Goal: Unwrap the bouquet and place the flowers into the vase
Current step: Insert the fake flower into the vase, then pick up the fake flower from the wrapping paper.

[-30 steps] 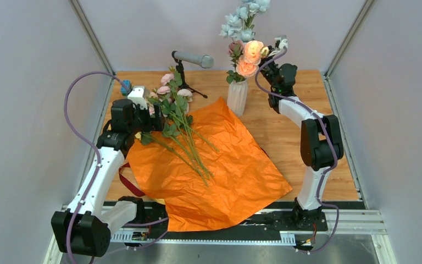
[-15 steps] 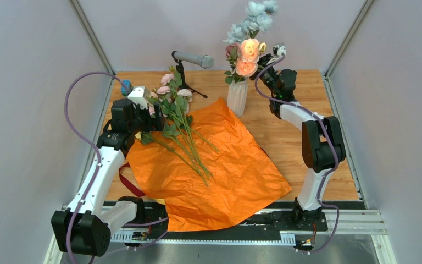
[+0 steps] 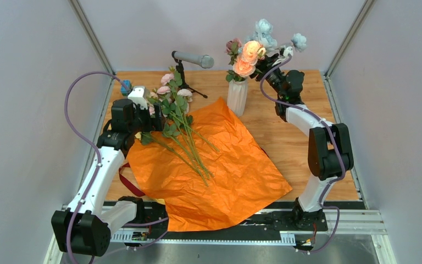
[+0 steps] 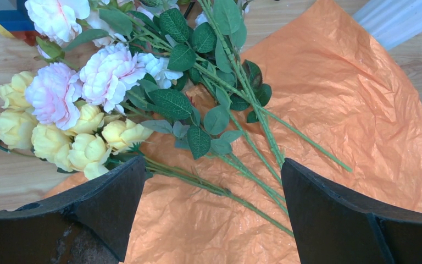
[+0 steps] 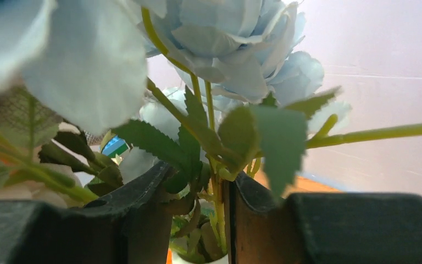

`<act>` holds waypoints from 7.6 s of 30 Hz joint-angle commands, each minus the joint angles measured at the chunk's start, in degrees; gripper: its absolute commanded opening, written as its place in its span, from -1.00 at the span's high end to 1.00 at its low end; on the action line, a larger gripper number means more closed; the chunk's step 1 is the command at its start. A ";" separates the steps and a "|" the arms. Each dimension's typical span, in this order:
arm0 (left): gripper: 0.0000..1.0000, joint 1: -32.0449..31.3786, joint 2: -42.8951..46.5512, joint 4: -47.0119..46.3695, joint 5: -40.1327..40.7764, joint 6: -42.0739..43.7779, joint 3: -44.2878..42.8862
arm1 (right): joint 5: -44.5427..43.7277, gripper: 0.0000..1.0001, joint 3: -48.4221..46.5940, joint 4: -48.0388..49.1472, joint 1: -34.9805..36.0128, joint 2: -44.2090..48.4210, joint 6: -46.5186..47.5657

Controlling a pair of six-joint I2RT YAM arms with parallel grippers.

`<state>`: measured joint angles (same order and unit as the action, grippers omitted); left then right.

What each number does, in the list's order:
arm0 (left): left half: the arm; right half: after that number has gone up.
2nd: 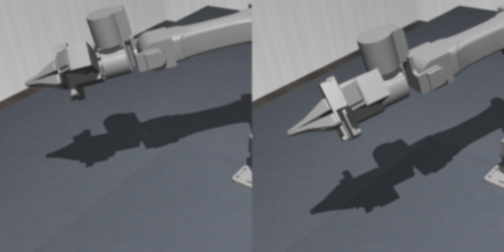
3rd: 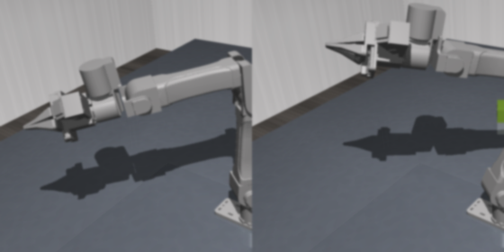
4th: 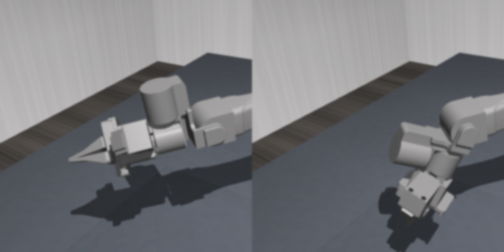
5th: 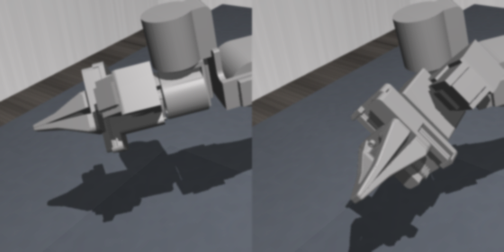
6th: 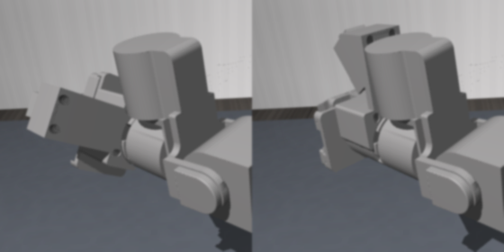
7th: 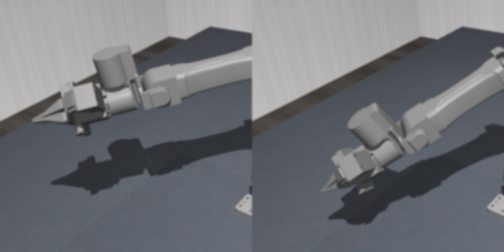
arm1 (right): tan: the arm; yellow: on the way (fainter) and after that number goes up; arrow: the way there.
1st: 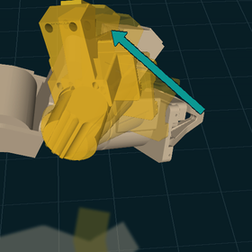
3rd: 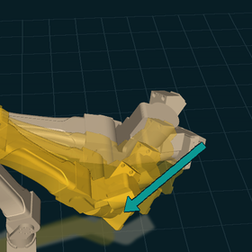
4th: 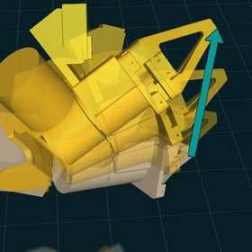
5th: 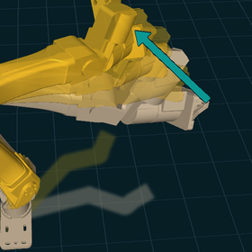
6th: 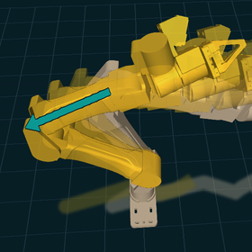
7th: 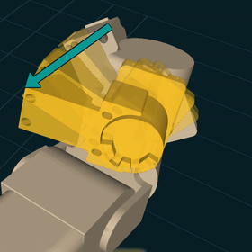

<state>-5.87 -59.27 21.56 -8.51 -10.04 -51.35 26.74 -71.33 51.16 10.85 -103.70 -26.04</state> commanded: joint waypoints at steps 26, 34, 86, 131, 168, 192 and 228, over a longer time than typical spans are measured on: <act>-1.00 0.39 1.78 -1.89 0.91 0.51 0.02 | -7.99 -0.48 18.41 -17.44 -1.14 23.02 11.57; -1.00 0.41 1.88 -1.70 2.16 0.77 0.02 | -9.63 -0.52 21.99 -25.23 -1.03 30.70 13.74; -1.00 0.42 2.09 -1.26 2.82 0.20 -0.17 | -33.95 0.38 -13.12 -57.98 42.68 -13.93 3.02; -1.00 0.39 2.03 -1.30 2.45 -0.07 -0.16 | -37.57 1.00 -10.69 -54.71 41.07 -8.53 5.58; -0.34 0.00 13.01 -44.30 -20.40 -49.38 18.04 | -18.76 1.00 21.03 -14.76 45.44 23.34 5.11; 1.00 -9.03 18.73 -32.86 -29.54 -24.61 20.53 | 0.67 -0.32 0.26 -39.44 36.30 18.64 2.35; -1.00 -4.33 11.41 -5.21 -9.87 -4.51 5.39 | -32.17 1.00 -14.28 -56.06 36.32 23.28 45.51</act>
<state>-15.38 -45.54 11.05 -26.81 -18.94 -41.52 11.38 -81.10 -4.12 46.85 -80.99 3.55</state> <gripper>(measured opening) 0.997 0.088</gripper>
